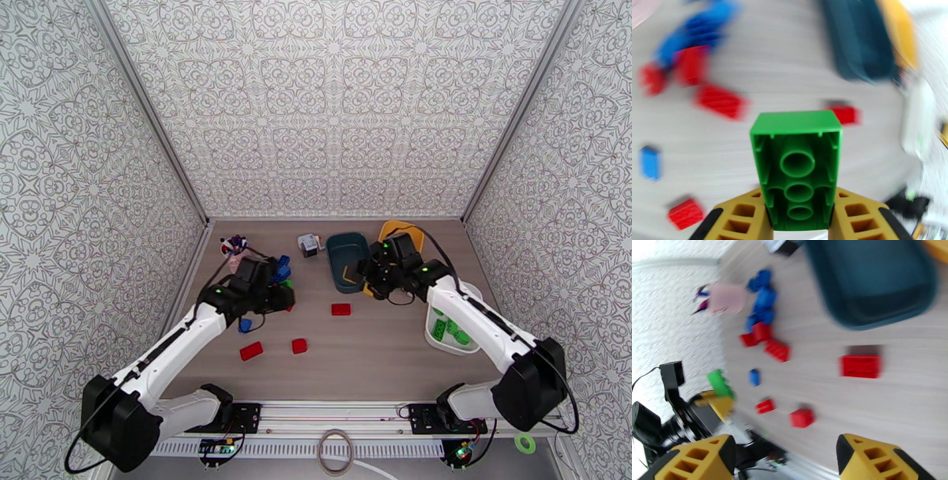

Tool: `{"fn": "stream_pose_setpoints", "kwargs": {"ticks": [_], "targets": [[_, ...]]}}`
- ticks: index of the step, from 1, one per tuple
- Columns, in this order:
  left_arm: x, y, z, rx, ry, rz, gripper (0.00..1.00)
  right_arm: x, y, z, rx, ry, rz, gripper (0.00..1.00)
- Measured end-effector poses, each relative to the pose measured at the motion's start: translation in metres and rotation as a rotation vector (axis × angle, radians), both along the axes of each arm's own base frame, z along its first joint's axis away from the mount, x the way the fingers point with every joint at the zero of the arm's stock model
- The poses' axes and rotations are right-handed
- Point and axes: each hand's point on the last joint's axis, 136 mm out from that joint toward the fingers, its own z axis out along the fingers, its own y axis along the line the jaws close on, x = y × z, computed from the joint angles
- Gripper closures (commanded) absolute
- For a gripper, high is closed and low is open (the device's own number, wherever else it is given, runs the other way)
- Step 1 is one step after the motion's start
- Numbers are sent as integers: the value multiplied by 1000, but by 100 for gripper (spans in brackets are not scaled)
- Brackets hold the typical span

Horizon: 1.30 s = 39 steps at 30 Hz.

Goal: Sort the legos into containers by color

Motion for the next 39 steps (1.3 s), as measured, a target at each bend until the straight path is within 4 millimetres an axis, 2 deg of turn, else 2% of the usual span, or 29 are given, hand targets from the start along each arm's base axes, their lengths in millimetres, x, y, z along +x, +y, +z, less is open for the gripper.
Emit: {"fn": "stream_pose_setpoints", "kwargs": {"ticks": [3,6,12,16,24,32,34,39], "targets": [[-4,-39,18,-43,-57,-113,67,0,18,5,68,19,23,29],[-7,-67,30,-79,-95,-185,67,0,25,14,115,20,27,30],[-12,-100,38,-113,-120,-263,69,2,27,20,139,16,19,37],[-15,-108,40,-131,-119,-290,69,1,26,24,144,10,18,43],[-15,-111,44,-152,-111,-305,69,-7,32,23,142,18,37,54],[-14,-108,45,-175,-88,-303,67,-9,31,18,114,11,38,73],[-13,-107,45,-180,-81,-301,58,-8,29,16,103,10,33,76],[-8,-104,47,-194,-71,-274,13,-12,30,13,93,23,37,83]]}}
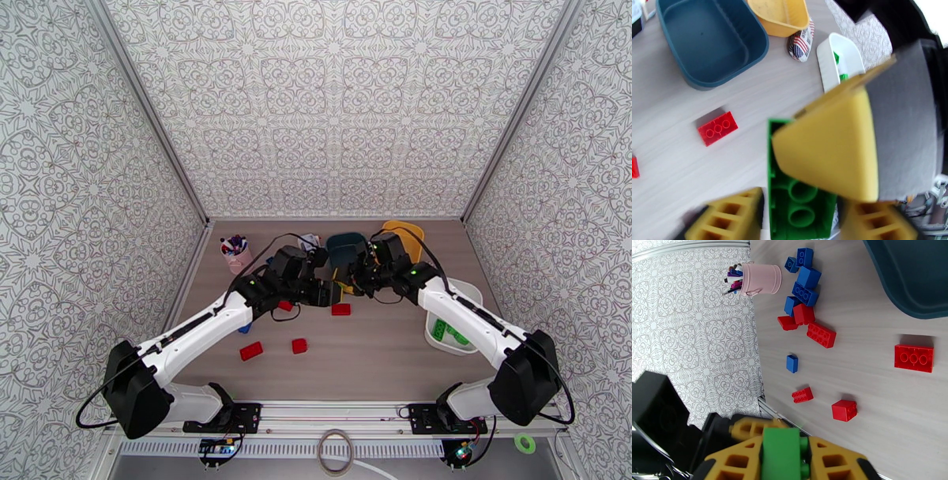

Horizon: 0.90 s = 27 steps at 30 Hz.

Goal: Sort the legos into containers by color

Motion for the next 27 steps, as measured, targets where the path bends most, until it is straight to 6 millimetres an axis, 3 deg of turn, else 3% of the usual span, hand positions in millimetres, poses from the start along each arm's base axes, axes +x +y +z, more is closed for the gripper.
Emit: {"fn": "stream_pose_setpoints", "kwargs": {"ticks": [3,7,10,13,16,21,24,27], "targets": [[2,2,0,2,3,11,1,-2,-4,-6,-28,14,-2,87],[3,3,4,0,-11,21,1,6,-22,-14,-66,23,-31,89],[3,10,16,-5,-49,49,1,22,-51,-22,-104,26,-90,89],[6,24,29,-8,-87,104,1,38,-93,-31,-157,41,-172,89],[15,48,33,-4,-94,205,1,52,-154,-35,-211,52,-297,89],[24,86,4,89,-24,368,3,45,-266,-36,-322,69,-540,89],[20,101,-16,167,26,429,5,32,-309,-41,-388,99,-627,89],[16,115,-32,242,74,486,7,17,-337,-54,-451,153,-678,89]]}}
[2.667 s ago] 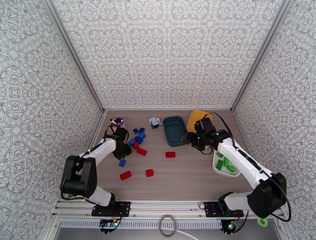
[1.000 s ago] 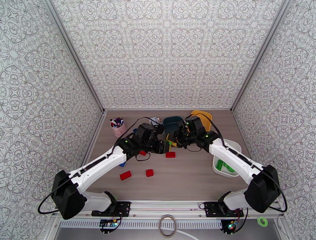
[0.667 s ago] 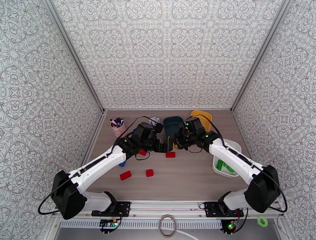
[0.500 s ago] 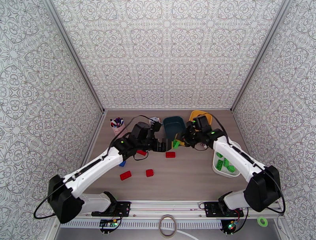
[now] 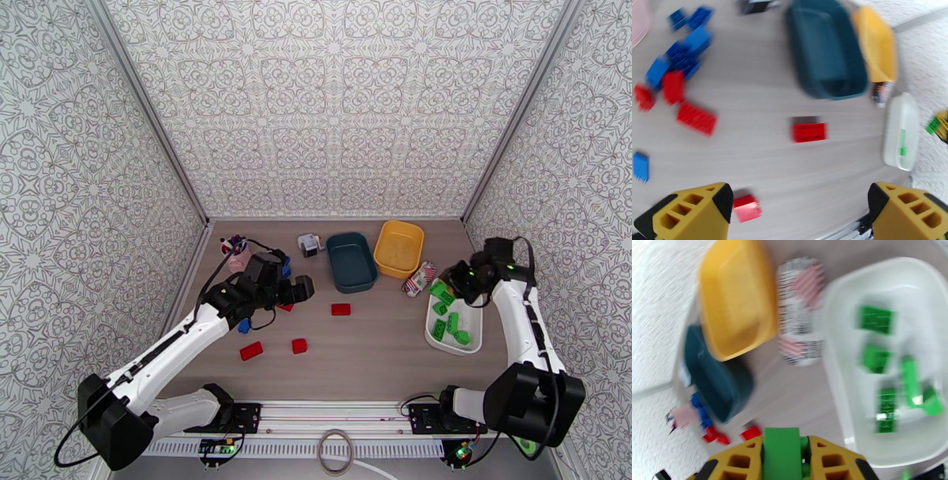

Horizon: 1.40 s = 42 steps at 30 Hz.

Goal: Sort the legos into containers by color

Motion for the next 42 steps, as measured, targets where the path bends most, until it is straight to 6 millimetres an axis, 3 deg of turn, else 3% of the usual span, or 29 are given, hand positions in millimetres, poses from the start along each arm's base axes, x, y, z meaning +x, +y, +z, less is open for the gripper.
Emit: {"fn": "stream_pose_setpoints", "kwargs": {"ticks": [1,5,9,13,19,24,29,33,38,42], "targets": [[-2,3,-6,23,19,12,7,-4,-6,-3,-13,18,-12,87],[-13,10,-32,122,105,37,9,-18,-24,-14,-64,80,-45,64],[-26,12,-49,189,171,36,10,-22,-31,-22,-96,120,-36,47],[-39,9,-64,224,225,28,10,-24,-32,-25,-104,132,-31,38],[-65,-3,-98,286,326,-14,13,-28,-20,-17,-85,82,-3,37],[-89,-10,-134,356,433,-52,17,-32,29,-2,-75,2,144,36],[-93,-17,-154,369,477,-53,23,-44,93,0,-56,-33,340,36],[-91,-21,-162,366,487,-47,28,-62,140,-10,-29,-14,478,37],[-90,-22,-169,374,500,-35,38,-86,175,-29,-6,42,568,39],[-89,-22,-172,371,503,-23,50,-94,187,-36,3,59,586,41]]}}
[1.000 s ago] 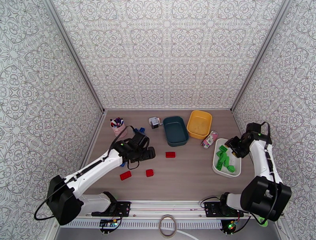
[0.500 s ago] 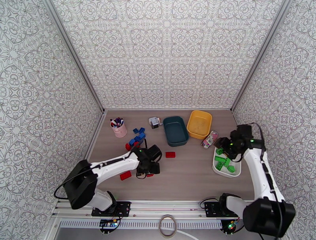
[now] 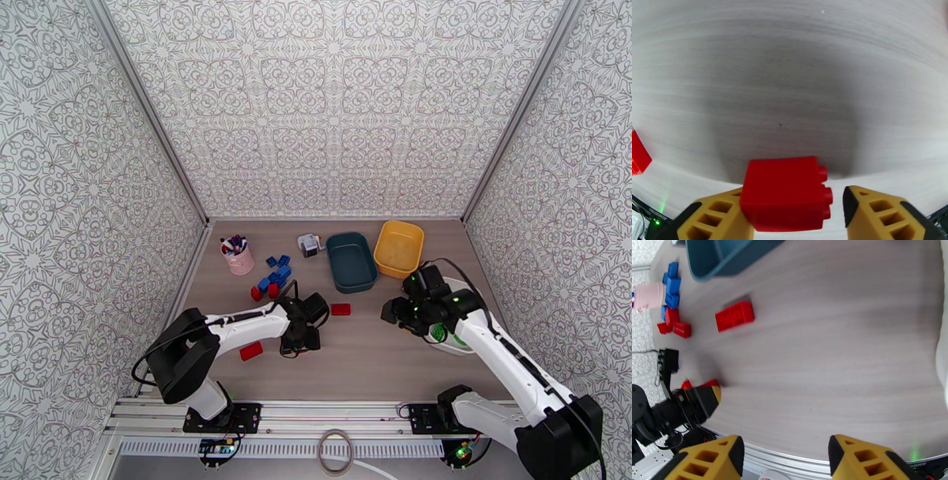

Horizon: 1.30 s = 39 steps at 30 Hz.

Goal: Sort the legos into containers by color

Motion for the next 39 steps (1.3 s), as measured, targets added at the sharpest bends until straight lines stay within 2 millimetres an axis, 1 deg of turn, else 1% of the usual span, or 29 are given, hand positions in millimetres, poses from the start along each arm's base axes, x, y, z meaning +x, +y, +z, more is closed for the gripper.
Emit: {"fn": "stream_pose_setpoints", "kwargs": {"ticks": [3,4,7,9,13,15,18,21,25,27,30,33,35,37,39], "targets": [[1,-1,0,-4,-3,6,60,-3,6,-3,4,3,4,42],[1,-1,0,-6,-4,6,62,-3,8,-3,6,4,5,42],[2,-1,1,-9,-6,5,65,-3,11,-4,13,1,5,42],[2,-2,4,-15,-12,6,65,-2,11,-3,16,-4,3,42],[10,-10,19,-85,-50,10,66,1,11,-7,5,1,0,39],[19,-17,32,-136,-75,12,67,4,9,-10,-17,11,-8,38],[42,-30,54,-220,-125,9,67,16,9,-9,-45,13,-21,38],[69,-43,82,-303,-186,-2,67,34,3,-1,-48,-6,-60,37],[108,-64,118,-403,-260,-34,68,64,-16,12,-32,-35,-150,37],[124,-77,128,-446,-278,-55,68,77,-25,15,-24,-40,-185,37],[147,-96,133,-493,-282,-86,69,93,-37,17,-2,-36,-230,38],[169,-116,132,-536,-275,-108,69,105,-45,18,15,-29,-261,38],[183,-129,130,-560,-270,-117,67,112,-47,22,26,-32,-267,38],[198,-142,130,-582,-273,-125,62,119,-46,26,37,-39,-266,38],[210,-153,132,-602,-280,-134,49,123,-44,28,45,-43,-262,38]]}}
